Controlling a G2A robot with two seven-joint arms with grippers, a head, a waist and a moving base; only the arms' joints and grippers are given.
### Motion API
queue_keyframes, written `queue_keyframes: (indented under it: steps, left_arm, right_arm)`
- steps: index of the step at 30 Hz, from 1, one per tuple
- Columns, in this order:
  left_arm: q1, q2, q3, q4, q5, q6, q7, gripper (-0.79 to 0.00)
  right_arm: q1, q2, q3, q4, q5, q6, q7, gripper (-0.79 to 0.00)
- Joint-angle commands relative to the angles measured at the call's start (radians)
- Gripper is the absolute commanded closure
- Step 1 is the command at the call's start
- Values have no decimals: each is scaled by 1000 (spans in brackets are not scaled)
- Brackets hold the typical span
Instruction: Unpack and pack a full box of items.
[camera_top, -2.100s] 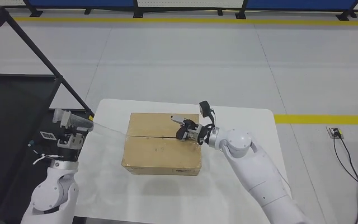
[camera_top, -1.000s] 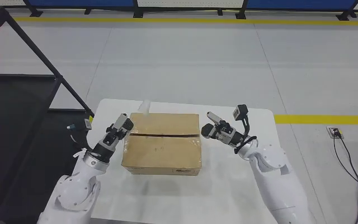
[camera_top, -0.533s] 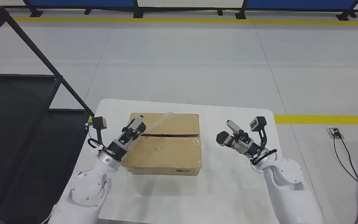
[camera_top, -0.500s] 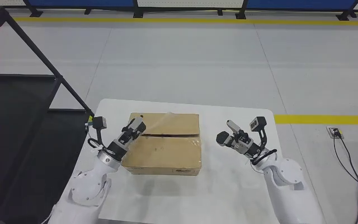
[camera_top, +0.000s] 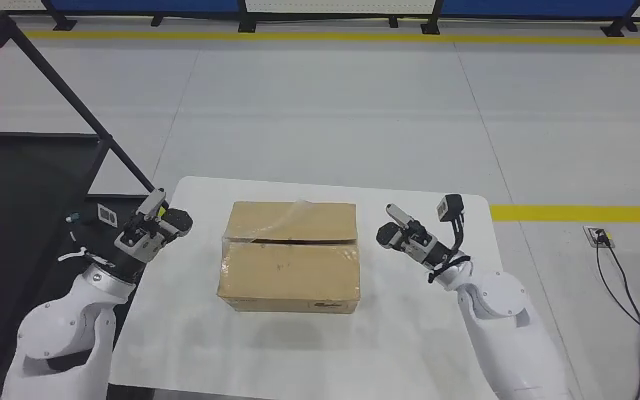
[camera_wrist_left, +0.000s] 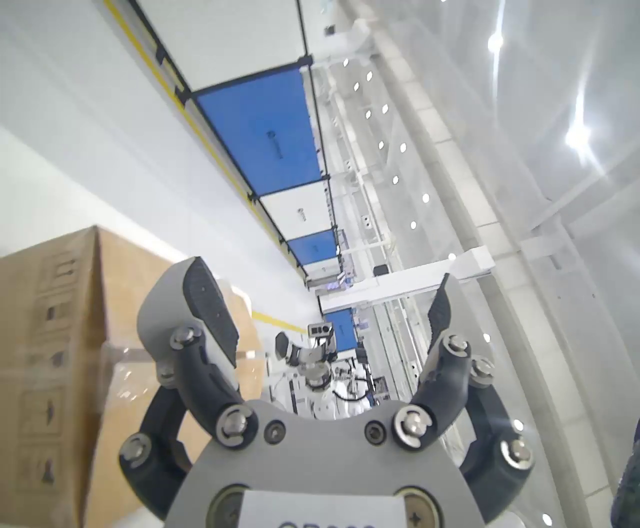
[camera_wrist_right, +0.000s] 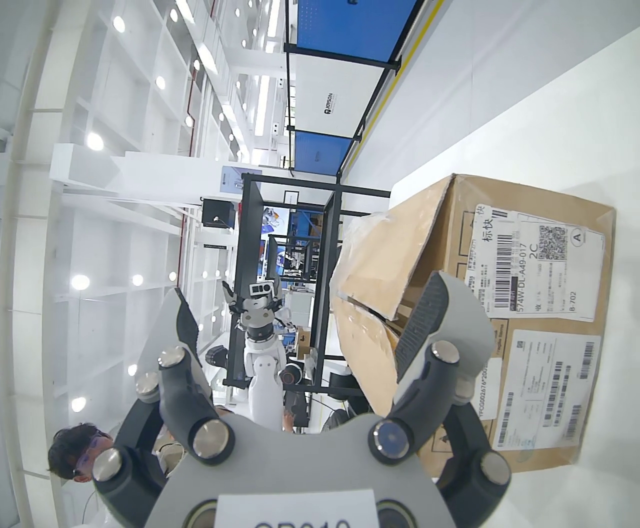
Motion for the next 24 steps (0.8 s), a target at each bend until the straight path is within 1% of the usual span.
queue_keyframes:
  steps: [1, 8, 9, 10, 11, 14, 15, 17, 18, 21, 24]
  left_arm:
    - [2, 10, -30, -4, 90, -6, -81, -785]
    - [2, 10, -30, -4, 90, -6, -81, -785]
    - [6, 10, -19, -7, 97, -5, -69, -785]
    - [-1, 9, 1, -7, 103, 3, -62, -785]
    - [-19, 8, 25, 4, 95, 22, -65, -785]
    - [-118, 9, 93, 57, 98, 70, -94, -785]
    - [-156, 8, 118, 85, 85, 88, -111, -785]
    - [-236, 8, 168, 144, 117, 111, -121, -785]
    - [-272, 7, 200, 172, 127, 123, -151, -785]
    - [-371, 6, 282, 250, 189, 129, -196, -785]
    - [-460, -4, 367, 333, 197, 134, -249, -785]
  right_arm:
    - [0, 0, 0, 0, 2, 0, 1, -785]
    - [-3, 0, 2, 2, 3, 2, -8, -785]
    - [-10, -1, 4, 4, 9, 10, -41, -785]
    - [-14, -2, -2, 3, 18, 19, -49, -785]
    - [-15, -2, -6, 3, 34, 16, -33, -785]
    - [-11, 2, 4, 29, 50, -1, -11, -785]
    - [-10, 3, 9, 41, 60, -3, -6, -785]
    - [-8, 5, 19, 59, 78, -11, 4, -785]
    - [-9, 7, 24, 66, 84, -17, 8, -785]
    - [-19, 12, 44, 81, 102, -31, 15, -785]
    - [-30, 16, 61, 88, 125, -42, 18, -785]
